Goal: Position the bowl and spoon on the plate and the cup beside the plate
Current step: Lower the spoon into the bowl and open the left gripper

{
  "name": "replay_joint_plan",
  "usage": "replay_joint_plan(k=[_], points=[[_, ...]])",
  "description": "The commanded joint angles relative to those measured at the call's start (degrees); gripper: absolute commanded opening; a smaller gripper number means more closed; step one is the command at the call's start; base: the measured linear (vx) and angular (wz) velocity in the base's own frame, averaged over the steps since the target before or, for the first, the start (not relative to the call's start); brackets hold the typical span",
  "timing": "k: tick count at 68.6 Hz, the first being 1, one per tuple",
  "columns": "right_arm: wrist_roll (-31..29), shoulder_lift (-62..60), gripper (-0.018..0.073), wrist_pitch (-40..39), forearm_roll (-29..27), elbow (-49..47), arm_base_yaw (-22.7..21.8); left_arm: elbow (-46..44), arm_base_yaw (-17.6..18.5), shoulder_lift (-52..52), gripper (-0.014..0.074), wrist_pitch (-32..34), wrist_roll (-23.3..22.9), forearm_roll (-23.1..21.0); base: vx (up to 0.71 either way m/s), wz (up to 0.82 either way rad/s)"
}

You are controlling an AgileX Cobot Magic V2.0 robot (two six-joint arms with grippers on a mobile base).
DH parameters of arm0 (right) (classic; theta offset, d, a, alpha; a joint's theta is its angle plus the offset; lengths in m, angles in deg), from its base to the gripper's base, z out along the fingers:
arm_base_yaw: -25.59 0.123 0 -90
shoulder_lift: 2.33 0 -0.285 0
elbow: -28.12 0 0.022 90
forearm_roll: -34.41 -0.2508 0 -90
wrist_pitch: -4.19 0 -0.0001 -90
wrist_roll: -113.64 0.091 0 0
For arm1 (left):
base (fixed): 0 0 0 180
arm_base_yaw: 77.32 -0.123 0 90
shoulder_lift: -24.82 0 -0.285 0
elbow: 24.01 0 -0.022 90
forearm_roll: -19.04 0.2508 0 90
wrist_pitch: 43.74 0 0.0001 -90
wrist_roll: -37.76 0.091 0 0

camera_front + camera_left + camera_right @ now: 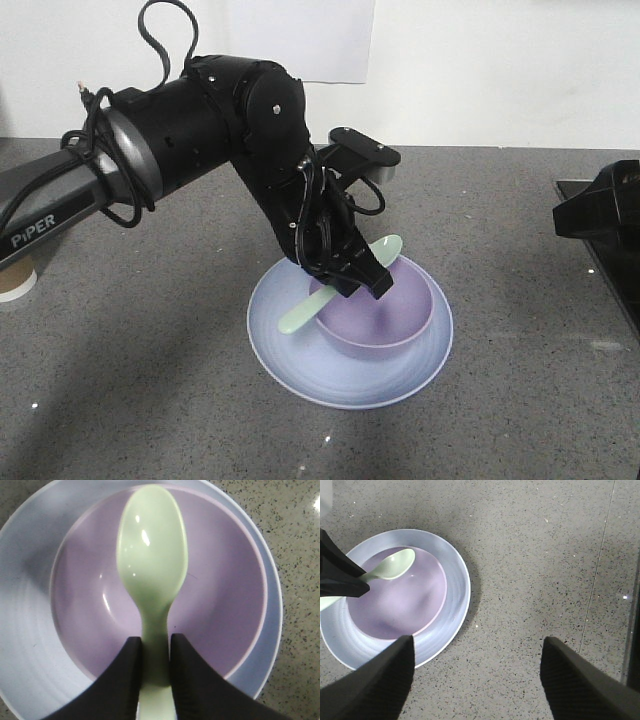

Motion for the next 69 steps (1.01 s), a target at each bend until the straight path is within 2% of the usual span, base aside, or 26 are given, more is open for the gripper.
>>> replay_joint_plan(k=[1, 15, 51, 64, 69], points=[[-0.1, -1.0, 0.0505, -3.0, -1.1, -1.3, -0.4, -1.8, 0.4, -3.1, 0.0147, -0.1, -0.3, -1.0, 0.0, 0.0], [-0.1, -1.0, 0.0505, -3.0, -1.3, -1.3, -0.4, -1.8, 0.4, -3.1, 0.0185, -0.1, -0.3, -1.9, 0.0, 0.0], [-0.1, -1.0, 0.0505, -3.0, -1.3, -1.3, -0.4, -1.8, 0.4, -3.1, 0.0456, -0.1, -0.3, -2.0, 0.0, 0.0], [-0.1, -1.0, 0.0505, -3.0, -1.3, -1.3, -0.4, -3.0, 0.4, -3.6, 0.0466, -0.2, -0.4, -1.6, 0.0, 0.0], [-0.1, -1.0, 0.0505, -3.0, -1.3, -1.3, -0.4, -4.9, 0.4, -4.2, 0.0466, -0.2, -2.4, -0.1, 0.0, 0.0]])
